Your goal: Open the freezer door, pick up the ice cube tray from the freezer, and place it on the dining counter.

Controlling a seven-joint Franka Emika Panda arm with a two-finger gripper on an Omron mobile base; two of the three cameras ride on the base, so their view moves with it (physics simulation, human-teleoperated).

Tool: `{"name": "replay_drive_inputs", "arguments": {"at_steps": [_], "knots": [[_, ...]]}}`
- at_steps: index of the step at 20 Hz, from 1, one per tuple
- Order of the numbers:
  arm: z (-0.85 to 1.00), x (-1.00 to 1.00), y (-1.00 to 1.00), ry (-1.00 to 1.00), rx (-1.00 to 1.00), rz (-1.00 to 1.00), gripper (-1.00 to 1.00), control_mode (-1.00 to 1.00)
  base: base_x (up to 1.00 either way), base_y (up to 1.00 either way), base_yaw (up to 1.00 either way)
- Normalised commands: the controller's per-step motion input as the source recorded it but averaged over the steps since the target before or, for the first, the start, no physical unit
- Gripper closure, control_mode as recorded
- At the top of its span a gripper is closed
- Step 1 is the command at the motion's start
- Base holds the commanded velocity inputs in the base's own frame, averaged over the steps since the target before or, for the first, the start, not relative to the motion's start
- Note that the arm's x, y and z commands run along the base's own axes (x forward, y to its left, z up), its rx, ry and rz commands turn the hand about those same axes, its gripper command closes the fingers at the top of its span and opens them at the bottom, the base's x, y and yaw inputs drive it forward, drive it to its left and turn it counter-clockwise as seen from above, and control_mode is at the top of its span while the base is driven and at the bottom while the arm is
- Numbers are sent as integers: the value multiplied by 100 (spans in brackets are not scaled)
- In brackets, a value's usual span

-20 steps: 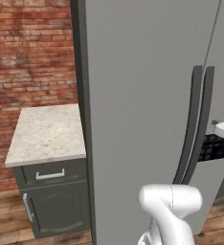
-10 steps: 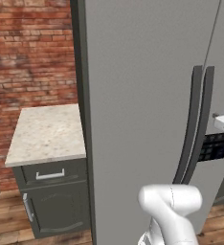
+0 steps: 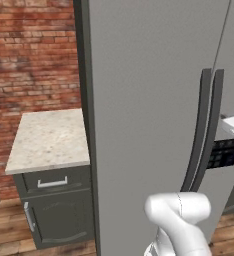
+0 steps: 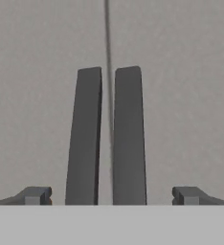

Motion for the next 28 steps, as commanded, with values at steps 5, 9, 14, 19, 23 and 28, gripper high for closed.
{"name": "replay_drive_inputs", "arguments": {"at_steps": [5,9,14,19,23,28], "knots": [[0,37,0,0,0,0,-100,-100,0,0,0],[0,35,-4,0,0,0,-100,-100,0,0,0],[0,28,-16,0,3,0,-100,-100,0,0,0],[0,24,-14,-1,2,0,-100,-100,0,0,0],[0,18,-3,0,0,0,-100,-100,0,0,0],[0,3,0,0,0,0,-100,-100,0,0,0]]}}
